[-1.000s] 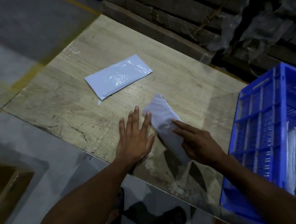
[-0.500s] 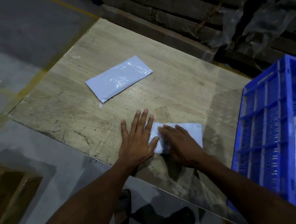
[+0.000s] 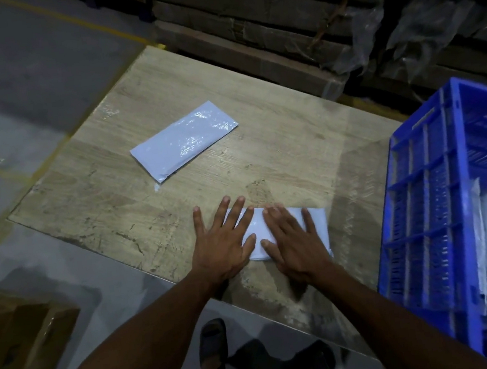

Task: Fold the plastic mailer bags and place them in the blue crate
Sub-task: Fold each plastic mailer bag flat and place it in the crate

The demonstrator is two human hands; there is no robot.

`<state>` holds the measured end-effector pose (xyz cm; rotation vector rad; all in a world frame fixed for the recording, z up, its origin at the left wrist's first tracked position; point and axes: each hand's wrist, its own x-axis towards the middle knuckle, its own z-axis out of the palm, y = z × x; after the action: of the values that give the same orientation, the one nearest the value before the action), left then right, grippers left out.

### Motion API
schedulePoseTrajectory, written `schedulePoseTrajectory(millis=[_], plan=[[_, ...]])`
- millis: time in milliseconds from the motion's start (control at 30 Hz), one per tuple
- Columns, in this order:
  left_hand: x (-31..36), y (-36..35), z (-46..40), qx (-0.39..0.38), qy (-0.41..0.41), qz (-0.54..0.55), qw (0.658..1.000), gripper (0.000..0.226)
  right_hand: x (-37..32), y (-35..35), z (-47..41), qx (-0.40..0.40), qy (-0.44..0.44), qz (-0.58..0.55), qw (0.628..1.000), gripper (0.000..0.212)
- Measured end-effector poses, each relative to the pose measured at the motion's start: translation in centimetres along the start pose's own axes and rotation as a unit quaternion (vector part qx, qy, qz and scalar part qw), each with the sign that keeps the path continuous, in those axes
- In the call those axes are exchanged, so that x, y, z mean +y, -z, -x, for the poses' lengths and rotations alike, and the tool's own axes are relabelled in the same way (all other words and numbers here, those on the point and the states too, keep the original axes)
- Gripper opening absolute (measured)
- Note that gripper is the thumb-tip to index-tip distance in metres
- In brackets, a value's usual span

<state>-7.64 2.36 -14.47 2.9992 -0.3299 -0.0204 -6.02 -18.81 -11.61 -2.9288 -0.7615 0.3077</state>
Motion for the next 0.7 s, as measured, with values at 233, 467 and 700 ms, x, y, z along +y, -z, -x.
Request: schedulePoseTrajectory(millis=[233,467,700], plan=[[0.1,0.2,0.2,-0.009,0.003,-0.001,1.000,0.067,1.0,-0.4,0.2,0.014,-0.052,-0.015,0.998,0.077],[1.7,2.6,-1.3,-0.063,0.003,-0.039,0.997,0.076,2.3,-0.6,2.2,0.055,-0.109,-0.047,0.991,0.061],[6.7,0.4,-2.4,0.001,-0.063,0.003,0.998,0.062,1.9,-1.2,2.5,0.114,-0.112,-0.029,0.987,0.055]])
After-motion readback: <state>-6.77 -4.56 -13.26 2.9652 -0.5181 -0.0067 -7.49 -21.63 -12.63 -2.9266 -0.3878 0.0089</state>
